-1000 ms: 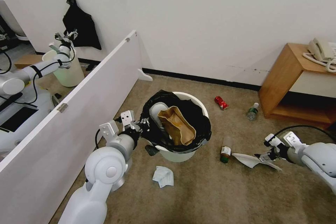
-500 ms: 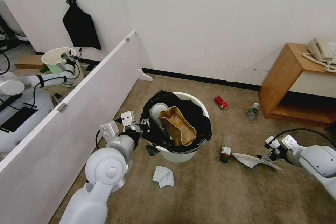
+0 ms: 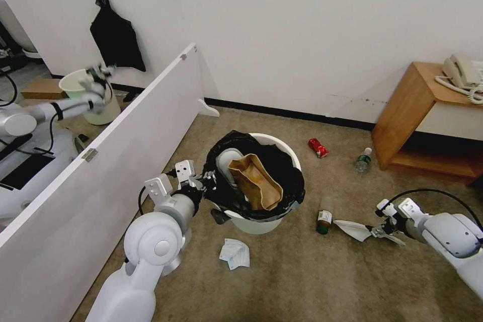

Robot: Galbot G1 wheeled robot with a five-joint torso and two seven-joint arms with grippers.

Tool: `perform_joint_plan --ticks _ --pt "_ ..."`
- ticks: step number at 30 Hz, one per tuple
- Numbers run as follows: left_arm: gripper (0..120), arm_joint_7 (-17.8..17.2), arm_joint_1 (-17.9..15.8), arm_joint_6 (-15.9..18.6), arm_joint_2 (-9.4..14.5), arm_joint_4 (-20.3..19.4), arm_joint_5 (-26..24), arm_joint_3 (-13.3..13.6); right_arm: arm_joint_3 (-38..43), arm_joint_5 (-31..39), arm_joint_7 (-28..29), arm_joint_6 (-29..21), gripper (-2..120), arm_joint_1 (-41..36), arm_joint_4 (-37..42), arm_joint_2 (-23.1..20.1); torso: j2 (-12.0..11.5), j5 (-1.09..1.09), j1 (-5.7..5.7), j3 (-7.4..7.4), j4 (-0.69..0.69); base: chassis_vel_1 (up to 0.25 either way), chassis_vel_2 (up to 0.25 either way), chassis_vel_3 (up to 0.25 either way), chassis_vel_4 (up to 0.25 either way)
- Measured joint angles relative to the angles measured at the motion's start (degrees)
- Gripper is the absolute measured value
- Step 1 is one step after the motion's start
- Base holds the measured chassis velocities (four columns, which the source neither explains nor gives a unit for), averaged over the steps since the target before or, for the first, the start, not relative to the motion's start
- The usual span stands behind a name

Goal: Pick up the trash bin, then pick up the garbage from the floor and place it into the trash bin.

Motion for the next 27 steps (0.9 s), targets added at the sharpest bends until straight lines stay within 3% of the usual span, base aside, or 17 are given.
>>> perform_joint_plan --ticks 16,24,27 --pt "4 0.45 -0.58 -0.1 -0.09 1.24 0.18 0.76 -2.45 -1.73 1.31 3.8 100 2.33 -6.07 2.54 0.0 0.0 0.0 0.0 -0.01 0.0 0.0 0.0 0.0" --pt "4 0.51 -0.88 -0.11 -0.22 1.68 0.17 1.13 -2.69 -2.62 1.39 5.52 77 2.95 -7.81 2.88 0.0 0.0 0.0 0.0 0.0 0.0 0.0 0.0 0.0" --pt "4 0.51 -1.07 -0.11 -0.3 1.82 0.17 1.33 -2.64 -2.64 1.39 5.88 62 2.93 -8.0 2.9 0.0 0.0 0.0 0.0 0.0 0.0 0.0 0.0 0.0"
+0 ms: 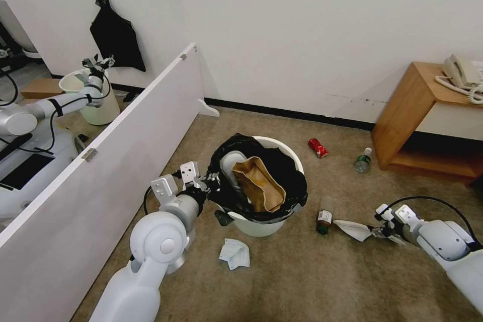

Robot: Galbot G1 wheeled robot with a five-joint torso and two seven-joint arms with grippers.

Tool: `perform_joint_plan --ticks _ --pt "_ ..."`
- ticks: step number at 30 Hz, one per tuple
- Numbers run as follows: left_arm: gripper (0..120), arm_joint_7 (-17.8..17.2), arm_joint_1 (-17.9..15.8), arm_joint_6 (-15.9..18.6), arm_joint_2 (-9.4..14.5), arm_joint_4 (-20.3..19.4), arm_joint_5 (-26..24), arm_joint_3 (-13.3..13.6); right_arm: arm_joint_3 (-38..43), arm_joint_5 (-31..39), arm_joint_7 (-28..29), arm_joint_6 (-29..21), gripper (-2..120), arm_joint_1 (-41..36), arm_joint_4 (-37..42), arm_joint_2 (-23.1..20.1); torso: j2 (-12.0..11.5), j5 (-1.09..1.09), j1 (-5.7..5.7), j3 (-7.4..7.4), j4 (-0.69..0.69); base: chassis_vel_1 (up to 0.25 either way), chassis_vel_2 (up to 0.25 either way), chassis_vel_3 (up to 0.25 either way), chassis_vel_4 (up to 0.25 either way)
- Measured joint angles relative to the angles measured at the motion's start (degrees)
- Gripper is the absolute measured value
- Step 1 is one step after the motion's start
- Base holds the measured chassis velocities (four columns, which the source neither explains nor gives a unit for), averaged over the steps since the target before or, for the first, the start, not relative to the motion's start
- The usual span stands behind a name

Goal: Pick up the trash bin, then pick up the garbage from the floor and place it into the trash bin.

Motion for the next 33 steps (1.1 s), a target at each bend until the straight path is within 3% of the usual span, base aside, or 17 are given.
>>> perform_joint_plan --ticks 14,16,19,21,25,28,31,33 --pt "4 0.0 -0.2 0.0 0.02 0.05 0.02 0.09 0.55 -0.03 -0.25 0.19 16 -0.39 -0.04 0.1 0.0 0.0 0.0 0.0 0.0 0.0 0.0 0.0 0.0" --pt "4 -0.02 -0.2 0.0 0.25 0.05 0.02 0.02 0.75 -0.13 -0.93 -0.92 27 -0.76 0.37 0.1 0.0 0.0 0.0 0.0 -0.01 0.0 0.0 0.0 0.0" --pt "4 -0.03 -0.2 0.0 0.29 0.05 0.01 0.0 0.71 -0.21 -0.96 -0.99 30 -0.79 0.43 0.12 0.0 0.0 0.0 0.0 0.0 0.0 0.0 0.0 0.0" --pt "4 -0.03 -0.24 0.0 0.27 0.04 -0.06 0.01 -0.12 -0.86 -0.98 -1.05 44 -0.32 0.3 0.66 0.0 0.0 0.0 0.0 0.0 0.0 0.0 0.0 0.0" --pt "4 -0.03 -0.35 -0.01 0.19 0.05 -0.09 0.06 -1.06 -1.55 -0.83 -0.89 54 0.25 -0.05 1.01 0.0 0.0 0.0 0.0 0.01 0.0 0.0 0.0 0.0" --pt "4 -0.03 -0.36 -0.02 0.15 0.09 -0.1 0.05 -1.89 -2.93 -1.11 -0.37 71 0.63 -0.32 1.18 0.0 0.0 0.0 0.0 0.0 0.0 0.0 0.0 0.0" --pt "4 -0.03 -0.37 -0.02 0.15 0.11 -0.12 0.0 -2.06 -3.08 -1.16 -0.22 76 0.68 -0.39 1.17 0.0 0.0 0.0 0.0 0.0 0.0 0.0 0.0 0.0" --pt "4 -0.03 -0.38 -0.03 0.08 0.18 -0.12 -0.03 -2.46 -3.25 -1.23 0.0 88 0.99 -0.7 1.23 0.0 0.0 0.0 0.0 0.0 0.0 0.0 0.0 0.0"
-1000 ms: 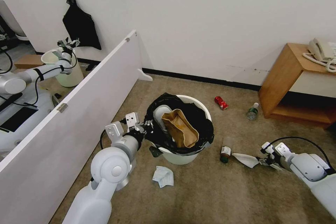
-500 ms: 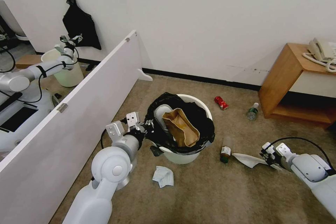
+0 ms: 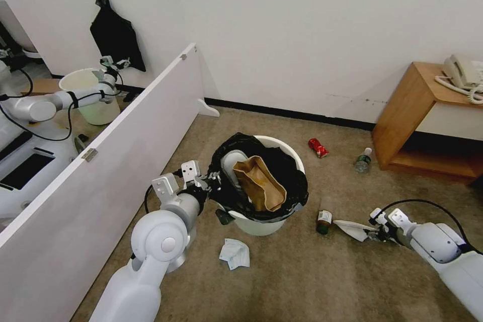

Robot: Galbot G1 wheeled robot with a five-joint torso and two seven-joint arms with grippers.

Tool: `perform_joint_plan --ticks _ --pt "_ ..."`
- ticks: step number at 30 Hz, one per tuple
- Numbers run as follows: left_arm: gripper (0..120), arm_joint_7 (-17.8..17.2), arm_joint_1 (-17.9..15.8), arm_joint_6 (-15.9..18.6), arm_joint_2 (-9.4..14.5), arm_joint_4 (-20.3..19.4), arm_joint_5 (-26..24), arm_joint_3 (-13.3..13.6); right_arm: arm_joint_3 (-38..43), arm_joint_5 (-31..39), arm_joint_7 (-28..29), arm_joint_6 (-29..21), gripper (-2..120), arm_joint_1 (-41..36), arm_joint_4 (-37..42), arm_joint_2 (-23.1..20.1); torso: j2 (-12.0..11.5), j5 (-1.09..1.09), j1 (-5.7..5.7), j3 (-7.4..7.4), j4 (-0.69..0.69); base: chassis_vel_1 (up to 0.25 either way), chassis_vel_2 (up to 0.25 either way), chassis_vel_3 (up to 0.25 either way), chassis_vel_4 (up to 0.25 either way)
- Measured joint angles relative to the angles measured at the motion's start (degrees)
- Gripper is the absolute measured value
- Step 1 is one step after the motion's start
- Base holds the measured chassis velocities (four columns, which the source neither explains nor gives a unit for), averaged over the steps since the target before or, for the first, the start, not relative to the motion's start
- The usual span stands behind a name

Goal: Pick up the trash bin, then pick up the garbage from the floor and place it into the trash bin.

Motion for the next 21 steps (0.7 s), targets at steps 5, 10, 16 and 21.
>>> perform_joint_plan --ticks 5,10,16,21 --pt "4 0.02 0.01 -0.01 -0.31 0.2 0.06 0.19 -1.09 -0.09 0.08 0.57 99 1.24 -1.17 0.92 0.0 0.0 0.0 0.0 -0.01 0.0 0.0 0.0 0.0" --pt "4 0.14 0.46 -0.04 -0.26 0.22 0.31 0.14 -2.69 -0.45 0.36 1.59 100 3.04 -3.2 2.65 0.0 0.0 0.0 0.0 0.0 0.0 0.0 0.0 0.0" --pt "4 0.17 1.22 -0.05 0.33 -0.3 0.36 -0.74 -5.04 -0.84 0.92 2.94 100 6.14 -7.18 5.19 0.0 0.0 0.0 0.0 0.01 0.0 0.0 0.0 0.0" --pt "4 0.21 1.55 -0.06 0.37 -0.53 0.41 -0.84 -5.28 -0.91 0.88 3.58 100 6.96 -8.74 5.78 0.0 0.0 0.0 0.0 0.01 0.0 0.0 0.0 0.0"
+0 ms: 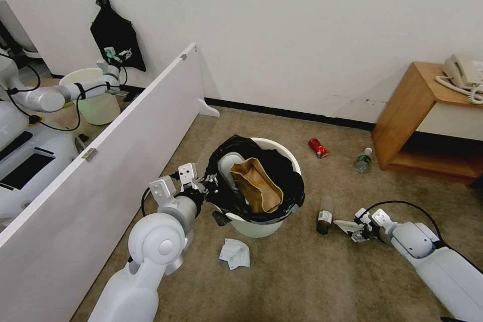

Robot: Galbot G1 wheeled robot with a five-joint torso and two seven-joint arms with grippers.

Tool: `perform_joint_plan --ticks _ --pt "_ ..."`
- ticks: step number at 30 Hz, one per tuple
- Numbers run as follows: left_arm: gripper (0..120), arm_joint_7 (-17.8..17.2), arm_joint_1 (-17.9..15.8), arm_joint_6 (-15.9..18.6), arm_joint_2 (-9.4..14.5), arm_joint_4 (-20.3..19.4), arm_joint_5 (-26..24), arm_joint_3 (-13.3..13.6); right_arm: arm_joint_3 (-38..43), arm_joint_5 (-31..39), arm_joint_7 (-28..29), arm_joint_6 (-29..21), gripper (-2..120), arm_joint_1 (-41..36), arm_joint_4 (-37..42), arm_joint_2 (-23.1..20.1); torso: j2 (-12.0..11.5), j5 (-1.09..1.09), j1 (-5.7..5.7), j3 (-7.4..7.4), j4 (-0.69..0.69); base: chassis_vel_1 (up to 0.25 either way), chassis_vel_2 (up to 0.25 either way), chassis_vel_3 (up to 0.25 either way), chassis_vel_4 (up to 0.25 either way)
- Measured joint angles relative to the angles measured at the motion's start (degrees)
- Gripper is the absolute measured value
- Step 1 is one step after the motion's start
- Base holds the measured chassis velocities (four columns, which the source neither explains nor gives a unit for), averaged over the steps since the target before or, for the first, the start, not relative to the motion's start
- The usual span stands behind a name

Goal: Pick up the trash bin, then pick up the garbage from the floor and place it into the trash bin.

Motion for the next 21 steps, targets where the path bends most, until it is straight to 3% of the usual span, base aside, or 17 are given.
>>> perform_joint_plan --ticks 5,8,14,16,20,21 --pt "4 0.02 0.03 0.0 -0.2 -0.03 0.17 0.18 0.05 -0.49 -0.23 1.11 97 0.33 -1.93 0.47 0.0 0.0 0.0 0.0 -0.02 0.0 0.0 0.0 0.0" --pt "4 0.05 -0.01 0.0 -0.26 -0.02 0.26 0.41 0.59 -0.7 -0.21 1.84 83 0.25 -2.94 0.7 0.0 0.0 0.0 0.0 -0.02 0.0 0.0 0.0 0.0" --pt "4 0.09 0.13 -0.01 -0.26 -0.02 0.42 0.51 1.28 -0.77 -0.21 2.41 66 -0.11 -3.66 0.7 0.0 0.01 0.0 0.0 -0.01 0.0 0.0 0.0 0.0" --pt "4 0.11 0.35 -0.03 -0.27 -0.15 0.56 0.54 1.68 -0.77 -0.2 2.64 54 -0.31 -3.94 0.77 0.0 0.0 0.0 0.0 -0.01 0.0 0.0 0.0 0.0" --pt "4 0.14 0.47 -0.03 -0.27 -0.3 0.66 0.54 1.84 -0.77 -0.19 2.7 48 -0.41 -3.98 0.79 0.0 0.01 0.0 0.0 -0.01 0.0 0.0 0.0 0.0" --pt "4 0.16 0.52 -0.04 -0.27 -0.35 0.72 0.54 1.9 -0.77 -0.19 2.72 39 -0.45 -3.99 0.78 0.0 0.0 0.0 0.0 0.0 0.0 0.0 0.0 0.0"
